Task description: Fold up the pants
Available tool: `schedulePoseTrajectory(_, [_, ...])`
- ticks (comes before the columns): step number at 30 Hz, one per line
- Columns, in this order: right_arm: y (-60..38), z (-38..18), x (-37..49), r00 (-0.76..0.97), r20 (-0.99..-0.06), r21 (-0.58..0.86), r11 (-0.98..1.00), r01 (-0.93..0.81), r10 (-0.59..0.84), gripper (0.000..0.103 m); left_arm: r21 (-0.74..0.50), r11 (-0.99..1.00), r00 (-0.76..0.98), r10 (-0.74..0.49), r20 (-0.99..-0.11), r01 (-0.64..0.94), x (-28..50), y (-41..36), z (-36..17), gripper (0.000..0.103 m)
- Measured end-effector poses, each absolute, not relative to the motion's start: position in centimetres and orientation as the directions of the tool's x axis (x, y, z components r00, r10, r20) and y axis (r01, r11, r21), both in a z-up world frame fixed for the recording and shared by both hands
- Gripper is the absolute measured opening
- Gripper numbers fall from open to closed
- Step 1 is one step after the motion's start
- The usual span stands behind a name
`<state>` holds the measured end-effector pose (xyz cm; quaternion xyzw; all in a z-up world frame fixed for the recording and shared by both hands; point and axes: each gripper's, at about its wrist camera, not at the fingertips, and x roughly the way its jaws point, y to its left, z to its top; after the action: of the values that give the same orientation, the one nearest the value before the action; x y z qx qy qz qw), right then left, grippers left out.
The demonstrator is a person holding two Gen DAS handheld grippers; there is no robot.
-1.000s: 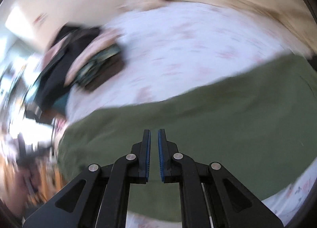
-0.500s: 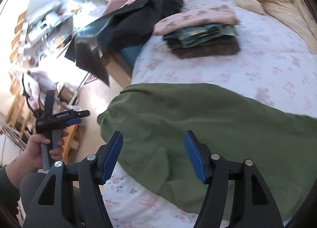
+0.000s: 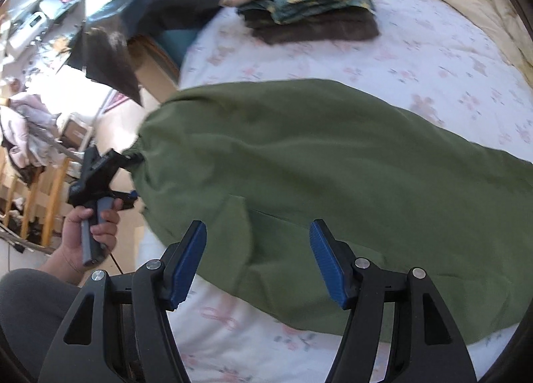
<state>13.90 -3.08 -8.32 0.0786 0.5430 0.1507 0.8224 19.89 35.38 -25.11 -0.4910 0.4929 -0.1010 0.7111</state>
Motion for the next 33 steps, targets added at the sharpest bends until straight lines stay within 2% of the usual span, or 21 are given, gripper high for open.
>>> schedulePoseTrajectory(2, [-3.8, -8.5, 13.8, 0.366, -0.874, 0.291, 0.947, -0.135, 0.320, 0.066, -0.825, 0.479, 0.484, -0.669, -0.565, -0.301, 20.5, 34.7, -24.8, 0.032])
schedulePoseTrajectory(3, [-4.1, -8.5, 13.9, 0.367, -0.874, 0.293, 0.948, -0.126, 0.319, 0.066, -0.807, 0.519, 0.481, -0.651, -0.587, -0.284, 20.7, 34.4, -24.1, 0.030])
schedulePoseTrajectory(4, [-4.3, -8.4, 13.9, 0.370, -0.873, 0.294, 0.948, -0.120, 0.317, 0.066, -0.760, 0.602, 0.491, -0.600, -0.632, -0.244, 20.9, 33.8, -22.5, 0.021])
schedulePoseTrajectory(7, [-4.7, -7.9, 13.7, 0.382, -0.870, 0.287, 0.950, -0.122, 0.312, 0.066, -0.660, 0.728, 0.518, -0.497, -0.696, -0.187, 20.5, 32.7, -19.1, 0.016])
schedulePoseTrajectory(9, [-5.0, -7.5, 13.5, 0.393, -0.865, 0.285, 0.950, -0.128, 0.312, 0.066, -0.602, 0.789, 0.564, -0.444, -0.696, -0.122, 20.1, 32.0, -16.4, 0.012])
schedulePoseTrajectory(12, [-5.6, -7.4, 13.1, 0.390, -0.863, 0.292, 0.947, -0.134, 0.321, 0.066, -0.455, 0.890, 0.628, -0.366, -0.687, 0.022, 19.3, 29.7, -11.7, 0.011])
schedulePoseTrajectory(16, [-7.5, -7.2, 12.3, 0.398, -0.851, 0.322, 0.939, -0.120, 0.343, 0.066, -0.371, 0.924, 0.667, -0.333, -0.666, 0.091, 19.0, 27.1, -6.4, 0.011])
schedulePoseTrajectory(22, [-11.9, -6.3, 11.3, 0.441, -0.826, 0.353, 0.932, -0.085, 0.353, 0.066, -0.209, 0.952, 0.662, -0.307, -0.683, 0.225, 19.9, 20.3, -0.3, 0.011])
schedulePoseTrajectory(27, [-17.7, -5.3, 11.0, 0.499, -0.798, 0.372, 0.927, -0.035, 0.339, 0.066, 0.091, 0.890, 0.677, -0.271, -0.685, 0.447, 18.4, 8.1, 3.7, 0.011])
schedulePoseTrajectory(33, [-24.6, -4.4, 11.6, 0.554, -0.770, 0.400, 0.916, 0.030, 0.317, 0.066, 0.279, 0.722, 0.624, -0.264, -0.735, 0.634, 13.6, -6.0, 1.5, 0.011])
